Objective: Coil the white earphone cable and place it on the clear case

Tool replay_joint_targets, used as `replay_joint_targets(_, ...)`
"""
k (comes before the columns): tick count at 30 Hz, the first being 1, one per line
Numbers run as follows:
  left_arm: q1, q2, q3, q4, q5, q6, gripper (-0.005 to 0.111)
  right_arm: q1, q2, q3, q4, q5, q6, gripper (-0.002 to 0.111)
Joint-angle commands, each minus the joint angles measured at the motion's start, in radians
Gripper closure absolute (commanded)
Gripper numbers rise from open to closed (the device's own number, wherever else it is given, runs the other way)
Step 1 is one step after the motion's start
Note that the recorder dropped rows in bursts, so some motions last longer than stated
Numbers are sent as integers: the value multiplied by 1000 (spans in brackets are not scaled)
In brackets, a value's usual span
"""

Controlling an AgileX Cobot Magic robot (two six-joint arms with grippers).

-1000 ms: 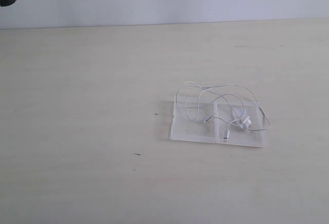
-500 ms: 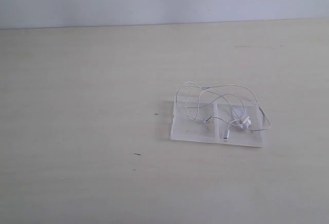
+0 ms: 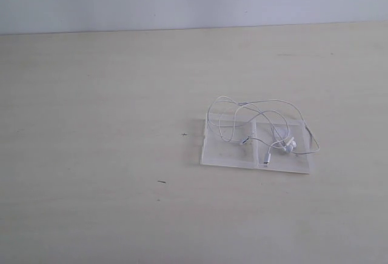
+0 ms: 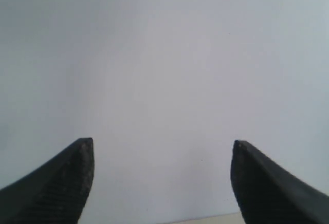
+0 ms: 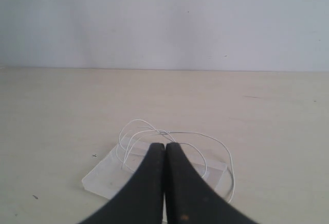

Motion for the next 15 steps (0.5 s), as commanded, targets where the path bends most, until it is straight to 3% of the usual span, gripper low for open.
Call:
replay_joint_targets(1, -7, -98, 67, 28, -41, -9, 35, -2, -6, 5, 0, -1, 2, 108)
replay_joint_targets(8, -7, -231, 103, 40, -19, -54, 35, -2, -6, 5, 0, -1, 2, 108)
replay_joint_targets(15, -7, -334, 103, 45, 141, -114, 35, -2, -6, 5, 0, -1, 2, 108)
